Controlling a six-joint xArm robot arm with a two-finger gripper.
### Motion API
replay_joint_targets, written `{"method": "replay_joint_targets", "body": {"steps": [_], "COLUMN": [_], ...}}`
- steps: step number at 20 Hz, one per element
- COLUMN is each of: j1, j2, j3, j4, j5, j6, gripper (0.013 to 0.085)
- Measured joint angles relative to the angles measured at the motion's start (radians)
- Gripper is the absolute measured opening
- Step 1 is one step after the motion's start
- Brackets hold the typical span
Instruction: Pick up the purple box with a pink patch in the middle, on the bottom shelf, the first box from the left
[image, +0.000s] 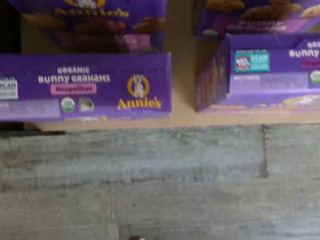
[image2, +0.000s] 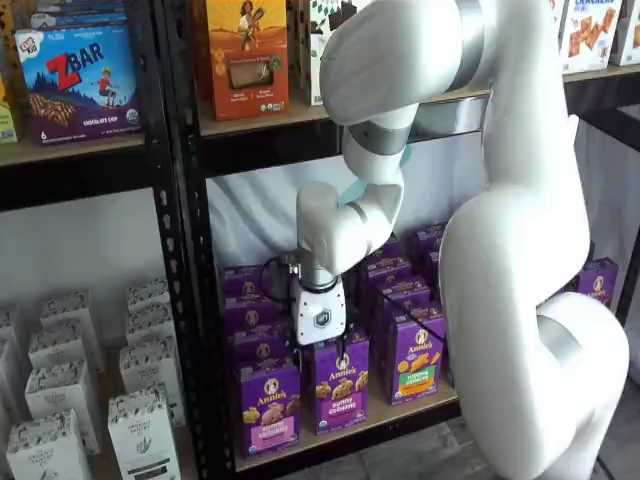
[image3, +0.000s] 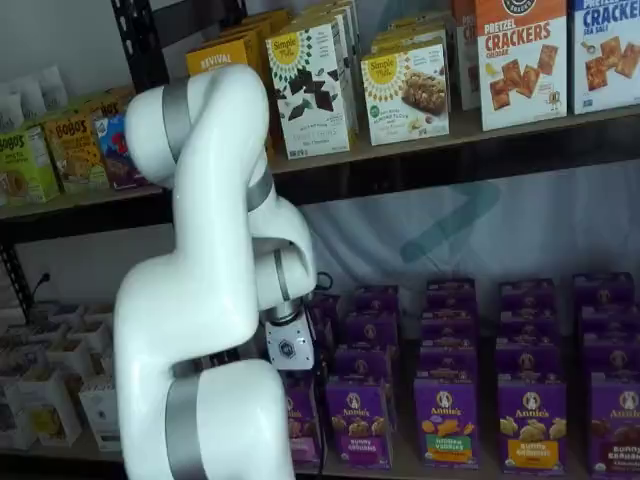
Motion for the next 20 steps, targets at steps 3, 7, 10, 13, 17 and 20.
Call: {"method": "replay_joint_targets", "body": {"steps": [3,7,10,13,17,20], "j1": [0.007,0.016,0.022,0.026,0.031,0.036], "j2": [0.029,0.055,0.069,0.083,0.100,0.110], "j3": [-0.029,-0.060,-0.084,-0.115,-0.156,-0.178], "j4": [0.003,0.012,-0.003,-0.011,0.004,0.025], "j5": [-0.020,-0.029,-0.028,-0.016,0.018,0.035], "j6": [0.003,0.005,0.024,0.035,0.027,0.011], "gripper": [0.0850,0.0850,0.0850,0.0850,0.0850,0.0850]}}
